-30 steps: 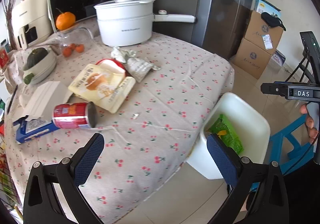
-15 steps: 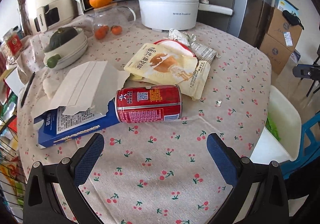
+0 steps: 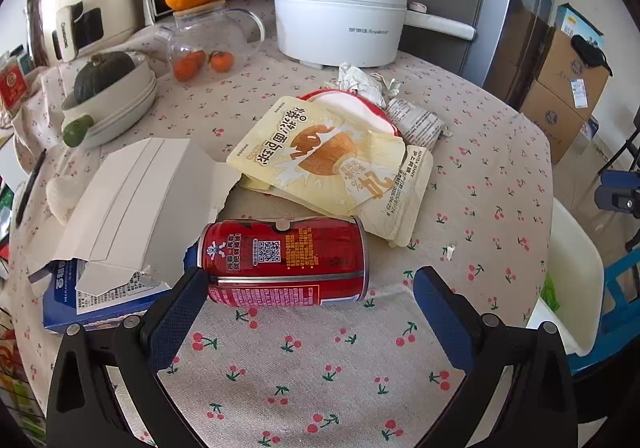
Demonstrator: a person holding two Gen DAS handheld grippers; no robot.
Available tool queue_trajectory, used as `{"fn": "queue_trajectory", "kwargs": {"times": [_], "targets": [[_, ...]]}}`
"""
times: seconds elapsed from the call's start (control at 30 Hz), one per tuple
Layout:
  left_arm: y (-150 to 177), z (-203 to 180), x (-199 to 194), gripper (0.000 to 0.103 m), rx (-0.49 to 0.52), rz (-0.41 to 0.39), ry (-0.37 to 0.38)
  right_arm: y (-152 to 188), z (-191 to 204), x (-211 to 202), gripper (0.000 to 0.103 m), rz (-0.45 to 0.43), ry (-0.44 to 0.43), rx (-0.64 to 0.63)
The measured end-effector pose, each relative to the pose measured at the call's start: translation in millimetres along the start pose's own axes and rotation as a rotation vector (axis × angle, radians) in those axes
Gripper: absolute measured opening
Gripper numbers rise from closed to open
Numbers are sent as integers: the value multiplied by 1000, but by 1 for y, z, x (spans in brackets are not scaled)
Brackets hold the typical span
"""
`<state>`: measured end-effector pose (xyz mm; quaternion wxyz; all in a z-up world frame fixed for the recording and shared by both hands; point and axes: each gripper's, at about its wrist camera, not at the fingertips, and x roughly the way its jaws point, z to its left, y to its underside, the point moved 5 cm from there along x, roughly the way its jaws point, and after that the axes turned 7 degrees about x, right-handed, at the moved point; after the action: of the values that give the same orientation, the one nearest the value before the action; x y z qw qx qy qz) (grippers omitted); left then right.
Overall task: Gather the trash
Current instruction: 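Move the left gripper to the red milk can on the table, then grasp the red milk can with the left gripper and lift it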
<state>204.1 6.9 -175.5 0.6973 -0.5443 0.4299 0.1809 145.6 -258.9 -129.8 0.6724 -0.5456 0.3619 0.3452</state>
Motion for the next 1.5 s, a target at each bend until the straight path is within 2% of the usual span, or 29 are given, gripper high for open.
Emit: {"fn": "queue_trajectory", "kwargs": {"times": [0.13,0.27,0.5,0.73,0.8,0.87,0.9,0.97,1.03,1.13,1.2,1.23,1.27,1.37,1.5], "targets": [[-1,5,11,103,-46,20,-6,0,2,-3,85,-4,-11,5],[-1,8,13,95,-79,13,3,1,4,-4,85,-4,-21,9],[-6,10,6,95,-114,-34,-8,1,5,-4,85,-3,-24,12],[-10,14,17,95,-143,-31,-5,2,3,-5,85,-2,-20,12],[-11,13,18,92,-140,-37,0,2,1,-4,85,-1,-19,19],[-12,10,17,73,-136,-42,19,2,0,-3,85,0,-19,27],[-12,9,17,67,-133,-42,26,2,0,-3,85,1,-20,30],[-12,6,15,41,-126,-42,42,2,0,-3,85,2,-19,29],[-11,4,13,32,-124,-35,63,3,1,-3,85,2,-18,27],[-10,4,9,33,-144,-28,83,2,3,-3,85,1,-21,29],[-9,7,8,47,-195,-7,101,2,5,-3,85,1,-24,33],[-9,10,6,65,-234,1,108,2,6,-3,85,3,-28,36],[-10,13,4,74,-271,-1,112,2,7,-3,85,5,-34,36],[-22,16,0,80,-341,-4,89,4,11,-3,85,7,-40,24],[-39,15,13,81,-401,32,53,3,11,-2,85,6,-31,6]]}}
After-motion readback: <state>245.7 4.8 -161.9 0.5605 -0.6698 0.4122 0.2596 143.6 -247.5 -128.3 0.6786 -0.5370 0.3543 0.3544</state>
